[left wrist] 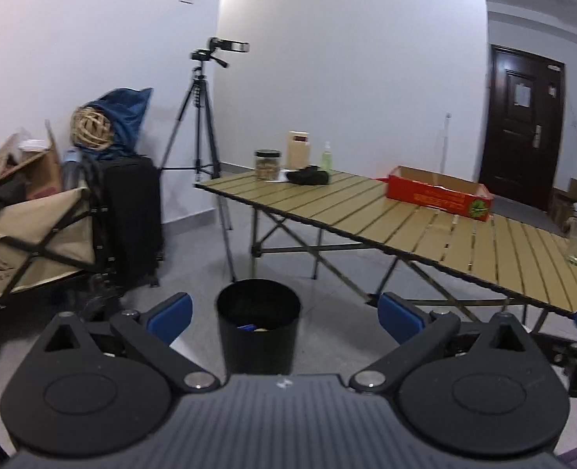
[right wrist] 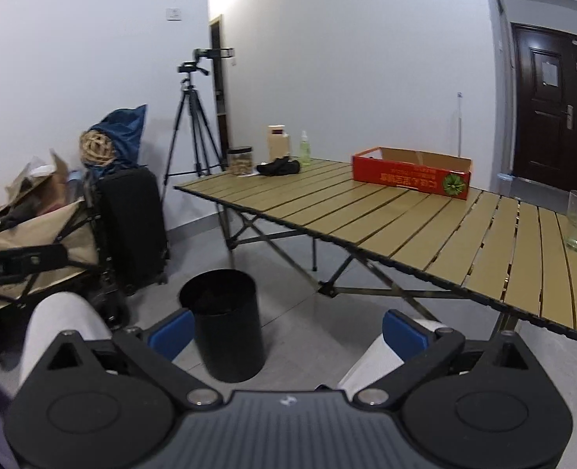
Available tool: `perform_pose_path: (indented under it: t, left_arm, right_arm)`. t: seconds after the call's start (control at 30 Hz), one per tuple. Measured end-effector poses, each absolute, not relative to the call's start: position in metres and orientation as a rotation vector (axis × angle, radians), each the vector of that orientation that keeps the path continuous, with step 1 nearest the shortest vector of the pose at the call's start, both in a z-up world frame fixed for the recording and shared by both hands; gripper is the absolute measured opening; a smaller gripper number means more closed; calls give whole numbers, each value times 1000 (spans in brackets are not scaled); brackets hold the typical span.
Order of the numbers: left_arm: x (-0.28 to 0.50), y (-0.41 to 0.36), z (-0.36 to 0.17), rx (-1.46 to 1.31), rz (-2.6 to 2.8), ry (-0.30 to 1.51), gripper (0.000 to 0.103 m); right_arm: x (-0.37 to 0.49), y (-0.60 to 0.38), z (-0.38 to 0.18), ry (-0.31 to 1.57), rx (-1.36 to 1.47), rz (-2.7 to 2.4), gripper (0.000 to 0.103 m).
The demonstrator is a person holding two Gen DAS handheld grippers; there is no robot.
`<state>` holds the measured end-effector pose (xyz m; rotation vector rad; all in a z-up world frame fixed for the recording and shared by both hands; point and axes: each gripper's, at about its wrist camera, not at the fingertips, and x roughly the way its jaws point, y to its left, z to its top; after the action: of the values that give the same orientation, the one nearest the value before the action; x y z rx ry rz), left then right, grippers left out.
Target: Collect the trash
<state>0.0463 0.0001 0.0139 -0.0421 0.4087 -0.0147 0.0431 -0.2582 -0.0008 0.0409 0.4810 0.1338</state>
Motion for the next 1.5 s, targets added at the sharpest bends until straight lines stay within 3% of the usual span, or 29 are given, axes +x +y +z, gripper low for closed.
perform_pose_path:
  t: [1.5]
  left_arm:
    - [0, 18, 31, -27, -18, 324, 103]
  right_arm:
    - [-8, -238, 34, 381, -16, 192, 103]
